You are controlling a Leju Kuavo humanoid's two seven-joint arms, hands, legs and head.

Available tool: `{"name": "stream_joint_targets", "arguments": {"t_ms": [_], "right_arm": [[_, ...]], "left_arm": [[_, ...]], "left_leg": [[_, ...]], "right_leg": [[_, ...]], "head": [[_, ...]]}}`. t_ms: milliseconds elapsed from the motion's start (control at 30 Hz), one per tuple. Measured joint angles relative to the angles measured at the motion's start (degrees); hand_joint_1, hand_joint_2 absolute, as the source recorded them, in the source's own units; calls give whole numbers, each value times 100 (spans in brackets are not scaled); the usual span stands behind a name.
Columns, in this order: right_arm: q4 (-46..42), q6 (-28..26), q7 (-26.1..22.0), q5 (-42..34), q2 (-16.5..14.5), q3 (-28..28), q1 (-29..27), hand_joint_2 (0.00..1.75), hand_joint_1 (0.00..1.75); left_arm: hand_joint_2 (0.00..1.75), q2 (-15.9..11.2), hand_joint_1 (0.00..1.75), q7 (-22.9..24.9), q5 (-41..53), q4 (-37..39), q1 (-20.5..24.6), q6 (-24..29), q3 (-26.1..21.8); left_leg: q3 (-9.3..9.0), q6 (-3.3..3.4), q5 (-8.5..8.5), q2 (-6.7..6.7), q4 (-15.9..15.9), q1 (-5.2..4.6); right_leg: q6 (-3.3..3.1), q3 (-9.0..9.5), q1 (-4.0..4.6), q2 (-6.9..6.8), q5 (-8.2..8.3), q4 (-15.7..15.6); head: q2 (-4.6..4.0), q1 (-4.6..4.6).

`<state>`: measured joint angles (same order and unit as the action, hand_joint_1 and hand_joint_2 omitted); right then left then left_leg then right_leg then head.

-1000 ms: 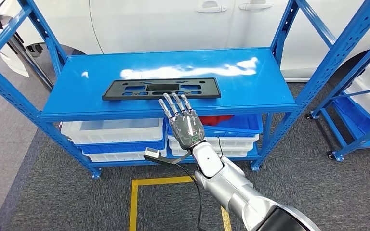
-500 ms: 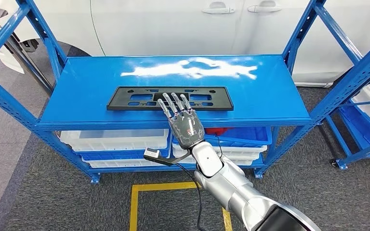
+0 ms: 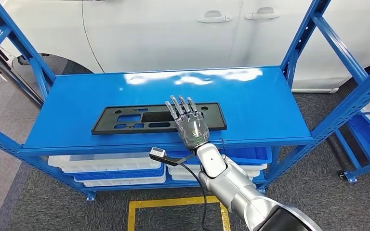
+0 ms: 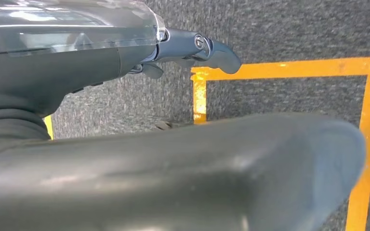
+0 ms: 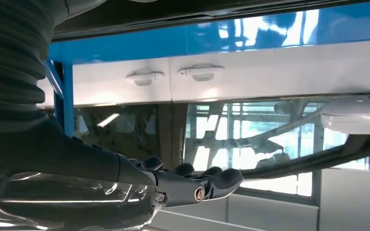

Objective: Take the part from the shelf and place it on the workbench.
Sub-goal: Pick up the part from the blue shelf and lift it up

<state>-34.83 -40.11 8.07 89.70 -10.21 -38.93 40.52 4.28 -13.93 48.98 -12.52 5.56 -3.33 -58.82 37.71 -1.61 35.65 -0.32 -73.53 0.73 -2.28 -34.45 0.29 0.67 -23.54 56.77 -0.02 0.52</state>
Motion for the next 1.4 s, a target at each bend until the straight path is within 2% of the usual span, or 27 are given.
{"name": "stream_joint_targets", "arguments": {"t_ms": [33, 67, 133, 167, 200, 233, 300, 367, 400, 467, 500, 533, 567, 633, 700, 800, 867, 900, 967, 1000, 1033, 1067, 1133, 1167, 1233, 1333, 1400], "right_arm": [[6, 0, 7, 0, 1, 8, -10, 175, 0], [11, 0, 14, 0, 1, 14, -14, 175, 0], [19, 0, 22, 0, 2, 16, -13, 175, 0], [23, 1, 24, 0, 3, 15, -12, 175, 0], [26, 1, 24, 0, 5, 15, -13, 175, 0], [29, 1, 23, 0, 7, 14, -13, 175, 0], [28, 0, 17, 0, 5, 13, -9, 175, 0], [21, -2, 8, 0, 2, 9, 0, 175, 0], [17, -2, 9, 0, 1, -2, -3, 175, 0], [17, -2, 36, 0, 9, -71, -22, 175, 0], [18, -2, 64, 0, 16, -137, -36, 175, 0], [18, -2, 104, 0, 25, -221, -43, 175, 0], [17, -2, 153, 0, 31, -328, -40, 175, 0], [17, -2, 265, 0, 40, -593, 1, 175, 0], [36, -1, 342, 0, 49, -936, 89, 175, 0], [179, 0, 363, 0, 63, -1482, 235, 175, 0], [353, 1, 344, 0, 70, -1800, 332, 175, 0], [455, 1, 332, 0, 73, -1947, 384, 175, 0], [679, 2, 321, 0, 85, -2233, 470, 175, 0], [775, 2, 321, 0, 94, -2354, 488, 175, 0], [859, 2, 321, 0, 103, -2455, 497, 175, 0], [923, 2, 322, 0, 109, -2530, 506, 175, 0], [1015, 2, 323, 0, 114, -2636, 547, 175, 0], [1049, 2, 324, 0, 116, -2677, 577, 175, 0], [1110, 1, 324, 0, 120, -2753, 624, 175, 0], [1171, 0, 325, 0, 125, -2828, 674, 175, 0], [1203, 0, 325, 0, 131, -2860, 704, 175, 0]], "left_arm": [[0, -3, 0, 2, 9, 0, -5, 3, 0], [0, -7, 0, 3, 17, 0, -6, 3, 0], [0, -13, 0, 3, 32, 0, -7, 3, 0], [0, -15, 0, 5, 35, 0, -5, 3, 0], [0, -16, 0, 8, 39, 0, -3, 3, 0], [0, -17, 0, 11, 41, 0, -1, 3, 0], [0, -14, 0, 14, 48, 0, 7, 1, 1], [0, -12, 0, 13, 55, 0, 17, -3, 2], [0, -12, 0, 12, 61, 0, 24, -5, 2], [0, -16, 0, 11, 74, 0, 36, -6, 1], [0, -16, 0, 11, 81, 0, 40, -6, 0], [0, -17, 0, 11, 84, 0, 40, -6, 0], [0, -17, 0, 11, 86, 0, 41, -6, 0], [0, -16, 0, 5, 83, 0, 47, -7, 0], [0, -16, 0, -8, 65, 0, 71, -5, 0], [0, -25, 0, -49, 28, 0, 98, 8, -2], [0, -39, 0, -84, 15, 0, 99, 9, -5], [0, -48, 0, -99, 10, 0, 96, 6, -7], [0, -51, 0, -120, -4, 0, 85, -5, -11], [0, -55, 0, -125, -10, 0, 75, -8, -13], [0, -59, 0, -128, -16, 0, 64, -10, -15], [0, -63, 0, -130, -17, 0, 57, -11, -16], [0, -73, 0, -134, -19, 0, 56, -12, -17], [0, -76, 0, -137, -20, 0, 61, -13, -17], [0, -79, 0, -141, -23, 0, 67, -13, -17], [0, -78, 0, -144, -24, 0, 60, -13, -17], [0, -80, 0, -145, -24, 0, 66, -13, -19]], "left_leg": [[80, 7, 2, 0, 82, 0], [83, 25, -156, 0, 324, -1], [-45, 70, -826, 2, 1083, -9], [-102, 94, -1091, 2, 1379, -20], [-139, 119, -1274, 1, 1559, -33], [-146, 144, -1321, -1, 1610, -46], [-193, 198, -1339, -5, 1627, -35], [-254, 249, -1332, -2, 1673, -8], [-280, 269, -1321, 1, 1686, -6], [-302, 296, -1286, 2, 1687, -13], [-313, 299, -1266, 0, 1686, -15], [-331, 295, -1245, -3, 1684, -15], [-359, 287, -1220, -6, 1682, -15], [-435, 256, -1163, -11, 1677, -20], [-472, 208, -1113, -13, 1663, -35], [-486, 122, -1073, -9, 1660, -28], [-419, 59, -931, -5, 1459, -14], [-298, 29, -777, -2, 1185, -6], [88, -23, -417, -1, 397, 7], [257, -40, -326, -1, 86, 12], [337, -49, -347, -1, -30, 15], [295, -50, -485, -1, 99, 18], [-67, -39, -909, 2, 889, 29], [-251, -14, -1051, -1, 1265, 24], [-414, 60, -1124, -9, 1606, 7], [-418, 182, -1137, -11, 1631, 5], [-424, 249, -1155, -3, 1662, 20]], "right_leg": [[2, 69, 3, 9, -54, 2], [8, 143, 4, 15, -111, 6], [34, 277, 11, 20, -222, 20], [59, 318, 19, 28, -272, 30], [91, 341, 27, 35, -319, 40], [124, 352, 32, 43, -355, 45], [193, 379, 35, 45, -424, 45], [258, 293, 28, 24, -592, 290], [286, 138, 11, 12, -749, 602], [330, -337, -17, -1, -1063, 1413], [344, -531, -29, -2, -1105, 1684], [351, -616, -39, -4, -1018, 1726], [349, -578, -45, -6, -818, 1532], [309, -252, -41, -12, -311, 702], [250, -12, -20, -15, -80, 132], [162, 41, -4, -11, -87, 19], [100, 94, -30, -22, -74, -34], [78, 118, -44, -31, -71, -53], [57, 133, -42, -43, -85, -53], [53, 136, -41, -46, -92, -50], [57, 142, -41, -46, -100, -46], [65, 151, -44, -42, -111, -40], [96, 178, -50, -33, -146, -14], [120, 183, -41, -27, -169, 8], [173, 175, -20, -16, -193, 35], [259, 154, -20, -11, -228, 65], [315, -11, -34, -21, -466, 438]], "head": [[0, 0], [0, 1], [0, -1], [0, -1], [0, -1], [0, -1], [0, -1], [0, -2], [0, -3], [0, -3], [0, -3], [0, -2], [0, -2], [0, -3], [0, -3], [0, -2], [0, -2], [0, -2], [0, -2], [0, -2], [0, -2], [0, -2], [0, -2], [0, -2], [0, -2], [0, -2], [0, -2]]}}
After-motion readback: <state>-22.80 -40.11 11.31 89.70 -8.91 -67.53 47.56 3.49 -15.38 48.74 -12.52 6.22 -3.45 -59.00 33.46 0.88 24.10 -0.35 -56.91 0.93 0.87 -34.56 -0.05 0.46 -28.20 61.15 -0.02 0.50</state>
